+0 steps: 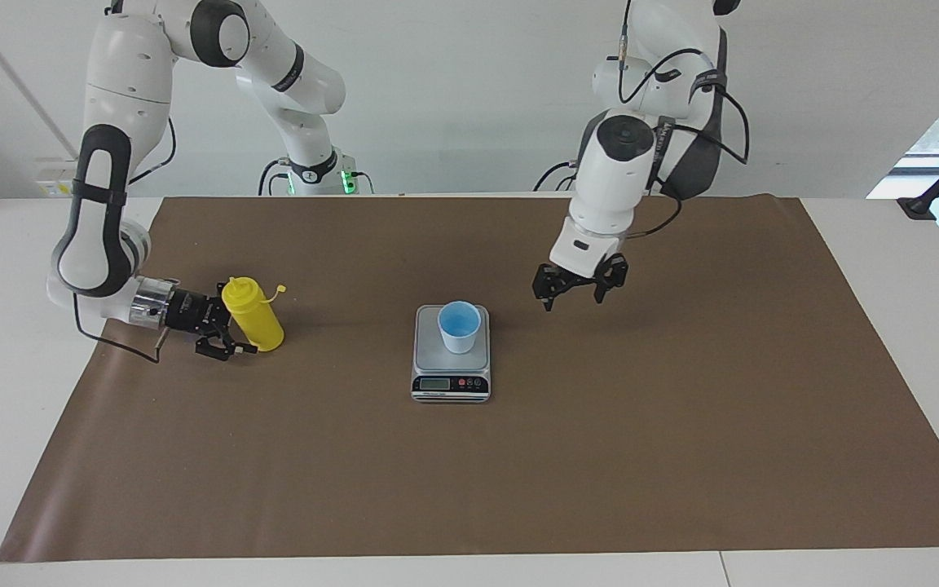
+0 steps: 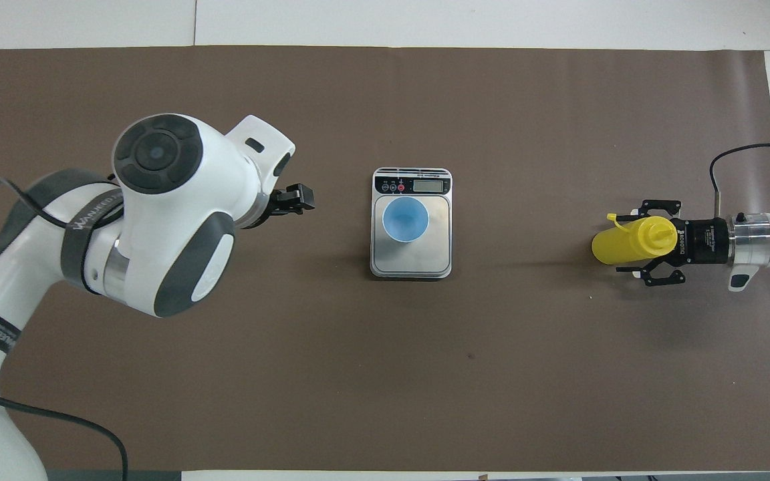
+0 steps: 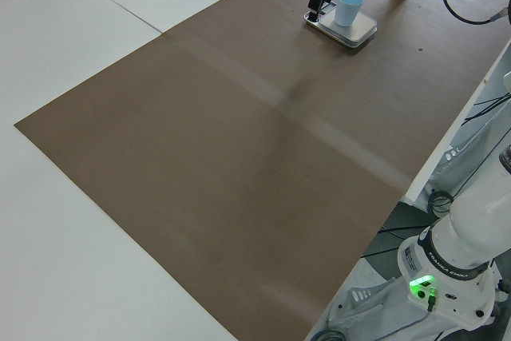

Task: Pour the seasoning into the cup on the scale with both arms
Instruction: 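Release the cup with the left gripper while the right gripper lifts the bottle, then tilt the yellow bottle over the cup with the right gripper to pour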

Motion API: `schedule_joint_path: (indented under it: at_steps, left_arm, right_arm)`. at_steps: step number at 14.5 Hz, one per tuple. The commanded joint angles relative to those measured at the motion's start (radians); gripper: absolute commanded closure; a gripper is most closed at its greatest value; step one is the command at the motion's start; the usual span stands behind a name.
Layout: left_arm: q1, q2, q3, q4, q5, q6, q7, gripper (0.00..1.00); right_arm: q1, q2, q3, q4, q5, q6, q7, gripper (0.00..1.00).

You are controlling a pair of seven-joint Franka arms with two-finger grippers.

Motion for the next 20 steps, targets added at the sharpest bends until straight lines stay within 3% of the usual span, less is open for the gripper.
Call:
schedule_joint_path:
  at_steps: [1,2,4,6,8,10,15,20]
  left_arm:
    - [0.089,-0.063,-0.007,-0.031,0.007,-0.043,0.123,0.0]
    - [0.126,-0.076,-0.007,-0.03,0.007,-0.059,0.159,0.0]
    - [0.192,-0.111,-0.007,-0.028,0.007,-0.091,0.249,0.0]
    - [0.251,-0.145,-0.007,-0.016,0.007,-0.14,0.344,0.0]
    - [0.302,-0.174,-0.004,-0.004,0.007,-0.191,0.421,0.0]
    - [0.334,-0.174,-0.002,0.059,0.007,-0.278,0.455,0.0]
    - [0.387,-0.174,0.002,0.165,0.006,-0.413,0.516,0.0]
    - [0.41,-0.175,0.002,0.197,0.0,-0.471,0.538,0.0]
  right_arm:
    - [0.012,-0.032,0.002,-0.038,0.023,0.028,-0.024,0.16]
    - [0.012,-0.032,0.002,-0.038,0.023,0.03,-0.024,0.34]
    - [0.012,-0.032,0.002,-0.039,0.027,0.031,-0.024,0.55]
    - [0.01,-0.03,0.001,-0.026,0.027,0.019,-0.013,1.0]
    - [0.018,-0.054,0.002,0.002,0.024,0.028,0.06,1.0]
    - [0.094,-0.087,-0.005,0.045,0.0,0.039,0.204,1.0]
    - [0.3,-0.188,-0.004,0.08,-0.189,0.275,0.497,1.0]
    - [0.478,-0.153,0.001,0.235,-0.425,0.456,0.939,1.0]
